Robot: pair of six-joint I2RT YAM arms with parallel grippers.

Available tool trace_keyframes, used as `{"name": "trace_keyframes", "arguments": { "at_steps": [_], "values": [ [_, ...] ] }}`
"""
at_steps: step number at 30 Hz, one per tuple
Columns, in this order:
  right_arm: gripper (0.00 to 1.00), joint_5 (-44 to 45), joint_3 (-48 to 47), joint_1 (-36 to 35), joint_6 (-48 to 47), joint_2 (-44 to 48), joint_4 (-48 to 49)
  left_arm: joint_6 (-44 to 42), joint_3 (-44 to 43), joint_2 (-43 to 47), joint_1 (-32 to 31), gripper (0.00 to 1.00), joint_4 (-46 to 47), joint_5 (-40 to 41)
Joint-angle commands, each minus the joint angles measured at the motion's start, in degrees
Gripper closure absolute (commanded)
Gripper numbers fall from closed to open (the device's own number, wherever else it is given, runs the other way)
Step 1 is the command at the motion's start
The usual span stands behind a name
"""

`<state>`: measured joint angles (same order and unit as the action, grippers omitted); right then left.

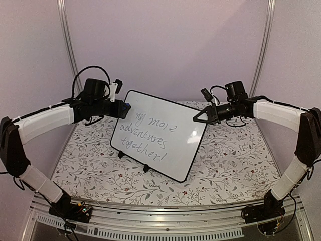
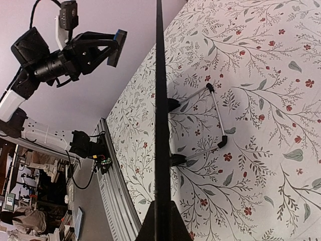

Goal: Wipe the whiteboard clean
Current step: Erase the center of the whiteboard.

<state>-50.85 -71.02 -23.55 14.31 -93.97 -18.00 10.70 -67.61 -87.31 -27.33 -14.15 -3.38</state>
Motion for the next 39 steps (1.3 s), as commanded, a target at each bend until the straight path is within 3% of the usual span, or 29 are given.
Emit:
{"name": "trace_keyframes", "arguments": {
  "at_steps": [1, 10, 25, 39],
  "values": [
    [1.0, 3.35, 1.12, -0.85, 3.15, 0.95, -0.59, -1.08, 4.43, 7.54, 0.22, 1.0, 5.47, -0.68],
    [1.0, 4.02, -1.04, -1.59, 3.14, 2.84, -3.39, -2.31, 3.83, 6.12, -3.83, 1.0, 4.58, 0.07],
    [1.0, 4.81, -4.0, -2.49, -2.88, 1.98, -8.37, -1.72, 4.53, -0.75, -0.07, 1.0, 7.79, -5.21],
    [1.0, 3.6, -6.05, -2.48, -4.81, -0.18, -10.25, -2.06, -1.1, -9.94, 1.02, 1.0, 9.65, -6.14]
  ]
}}
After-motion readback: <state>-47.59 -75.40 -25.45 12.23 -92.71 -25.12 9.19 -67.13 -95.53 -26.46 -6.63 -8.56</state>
